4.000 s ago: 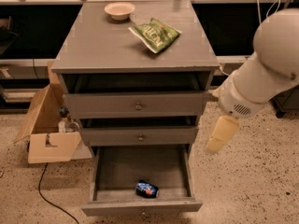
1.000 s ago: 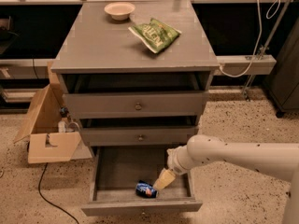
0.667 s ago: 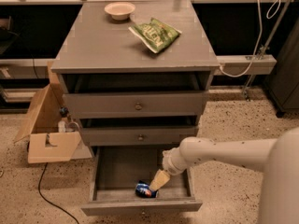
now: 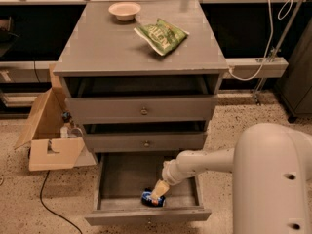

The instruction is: Pick pepsi can from bottom drawer and place on counter

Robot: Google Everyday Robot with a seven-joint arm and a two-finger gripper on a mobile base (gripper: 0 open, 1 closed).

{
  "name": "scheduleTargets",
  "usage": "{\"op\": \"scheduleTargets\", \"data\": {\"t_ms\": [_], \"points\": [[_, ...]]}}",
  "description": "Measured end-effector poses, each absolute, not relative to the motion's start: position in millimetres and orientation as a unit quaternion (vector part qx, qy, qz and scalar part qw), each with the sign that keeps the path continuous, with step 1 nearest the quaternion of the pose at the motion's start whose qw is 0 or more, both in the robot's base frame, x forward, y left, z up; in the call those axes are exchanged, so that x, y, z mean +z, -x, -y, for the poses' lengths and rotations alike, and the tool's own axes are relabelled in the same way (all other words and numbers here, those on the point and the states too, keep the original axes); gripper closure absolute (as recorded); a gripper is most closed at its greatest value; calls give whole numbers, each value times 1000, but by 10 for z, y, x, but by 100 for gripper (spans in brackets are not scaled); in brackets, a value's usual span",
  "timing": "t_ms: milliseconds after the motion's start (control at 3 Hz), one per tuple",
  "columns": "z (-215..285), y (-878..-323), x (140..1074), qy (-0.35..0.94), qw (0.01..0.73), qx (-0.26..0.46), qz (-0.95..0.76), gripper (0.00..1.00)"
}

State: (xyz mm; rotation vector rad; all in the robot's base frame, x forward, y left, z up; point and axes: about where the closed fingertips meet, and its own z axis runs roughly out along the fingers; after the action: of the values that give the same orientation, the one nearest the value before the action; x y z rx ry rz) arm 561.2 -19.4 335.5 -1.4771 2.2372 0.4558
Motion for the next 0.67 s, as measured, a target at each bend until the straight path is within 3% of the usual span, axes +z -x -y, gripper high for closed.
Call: {"op": "scheduleTargets", "data": {"t_ms": [667], "points": [[64,-5912,2497,523,232,158,-805,0]]}}
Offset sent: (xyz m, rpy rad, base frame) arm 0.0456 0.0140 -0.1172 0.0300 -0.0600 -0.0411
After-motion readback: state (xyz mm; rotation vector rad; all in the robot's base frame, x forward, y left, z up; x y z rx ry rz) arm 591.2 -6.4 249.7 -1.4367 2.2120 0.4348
